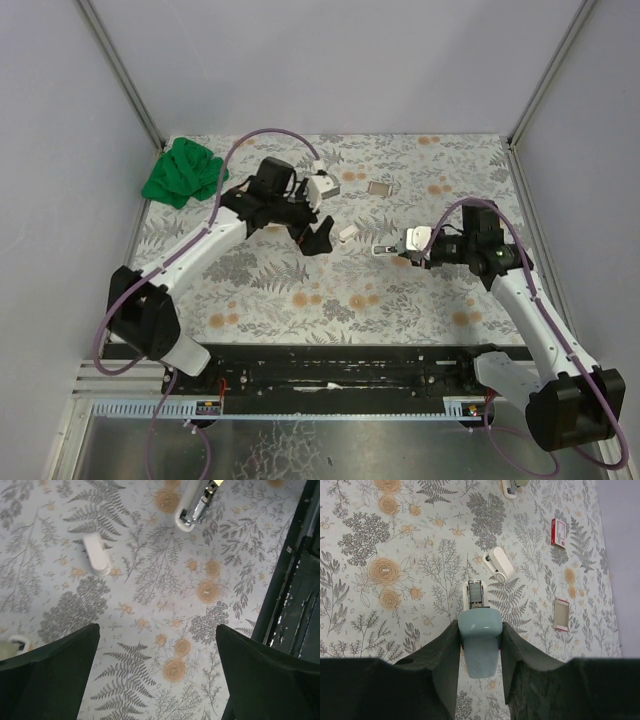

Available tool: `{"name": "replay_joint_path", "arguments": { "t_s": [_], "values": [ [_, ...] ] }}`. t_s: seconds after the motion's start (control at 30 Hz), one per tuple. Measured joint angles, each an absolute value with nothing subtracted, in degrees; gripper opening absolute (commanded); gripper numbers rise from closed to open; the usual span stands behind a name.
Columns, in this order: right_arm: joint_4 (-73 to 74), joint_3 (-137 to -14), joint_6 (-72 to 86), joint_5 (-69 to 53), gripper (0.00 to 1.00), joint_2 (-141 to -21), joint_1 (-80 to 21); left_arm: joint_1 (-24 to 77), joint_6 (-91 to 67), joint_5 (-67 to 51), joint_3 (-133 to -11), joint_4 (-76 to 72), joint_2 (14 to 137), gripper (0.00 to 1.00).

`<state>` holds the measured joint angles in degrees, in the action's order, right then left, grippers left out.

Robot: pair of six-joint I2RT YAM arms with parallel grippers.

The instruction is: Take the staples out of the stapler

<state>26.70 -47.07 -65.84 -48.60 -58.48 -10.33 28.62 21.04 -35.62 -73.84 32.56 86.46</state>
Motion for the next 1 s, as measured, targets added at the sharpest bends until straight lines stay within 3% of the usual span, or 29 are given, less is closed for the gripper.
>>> {"name": "replay_joint_path", "arguments": {
  "t_s": [0.57,1.0],
  "values": [
    [31.79,-45.12,-80.40,-55.94,0.00,-56.25,-10.33,39.81,19.00,-37.21,-84.82,32.62,103.26,1.00],
    [41.54,-45.56,-89.82,-62.22,0.00,-54.85,-10.33,41.43,18.87,-39.27,-88.71,34.22,108.60,1.00]
  ]
}}
